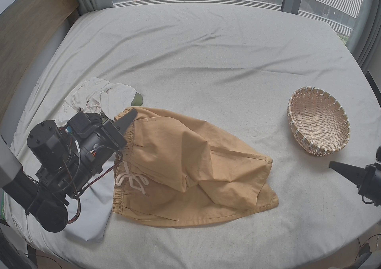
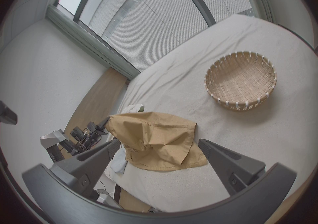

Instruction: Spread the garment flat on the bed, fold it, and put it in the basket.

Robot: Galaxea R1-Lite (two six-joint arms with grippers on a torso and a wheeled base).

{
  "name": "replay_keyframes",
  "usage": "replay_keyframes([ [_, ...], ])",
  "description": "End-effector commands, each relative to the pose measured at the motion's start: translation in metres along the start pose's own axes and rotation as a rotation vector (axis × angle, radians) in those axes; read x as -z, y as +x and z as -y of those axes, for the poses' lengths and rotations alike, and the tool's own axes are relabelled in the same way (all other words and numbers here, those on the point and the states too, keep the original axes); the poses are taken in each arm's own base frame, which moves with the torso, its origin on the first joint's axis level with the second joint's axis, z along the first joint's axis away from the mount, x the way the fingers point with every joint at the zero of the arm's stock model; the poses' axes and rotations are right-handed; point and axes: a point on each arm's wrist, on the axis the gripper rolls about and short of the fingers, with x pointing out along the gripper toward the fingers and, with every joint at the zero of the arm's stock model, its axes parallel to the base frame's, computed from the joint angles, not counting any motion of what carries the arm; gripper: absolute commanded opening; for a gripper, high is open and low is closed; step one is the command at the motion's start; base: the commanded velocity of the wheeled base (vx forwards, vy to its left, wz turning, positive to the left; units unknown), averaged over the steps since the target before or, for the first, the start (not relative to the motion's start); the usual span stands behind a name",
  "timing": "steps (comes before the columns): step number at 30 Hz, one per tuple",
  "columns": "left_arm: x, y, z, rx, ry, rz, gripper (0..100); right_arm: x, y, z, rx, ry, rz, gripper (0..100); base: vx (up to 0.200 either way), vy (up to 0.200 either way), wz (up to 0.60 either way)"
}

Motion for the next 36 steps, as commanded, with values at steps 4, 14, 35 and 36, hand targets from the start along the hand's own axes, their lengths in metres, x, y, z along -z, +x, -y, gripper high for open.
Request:
replay_keyframes([
  [4, -0.002, -0.001, 0.0, 0.0, 0.0, 0.006, 0, 0.007, 0.07, 0.038, 0.051, 0.083, -0.147, 100, 0.0, 0.0, 0.0],
  [14, -0.001, -0.002, -0.001, -0.005, -0.002, 0.002, 0, 0.018, 0.118, 0.056, 0.024, 0.071, -0.159, 100, 0.0, 0.0, 0.0],
  [35, -0.001, -0.003, -0.001, -0.01, -0.002, 0.004, 0, 0.033, 0.159, 0.081, 0.022, 0.149, -0.157, 100, 0.0, 0.0, 0.0],
  [36, -0.001, -0.003, -0.001, -0.01, -0.002, 0.004, 0, 0.034, 0.163, 0.083, 0.023, 0.15, -0.156, 100, 0.0, 0.0, 0.0],
])
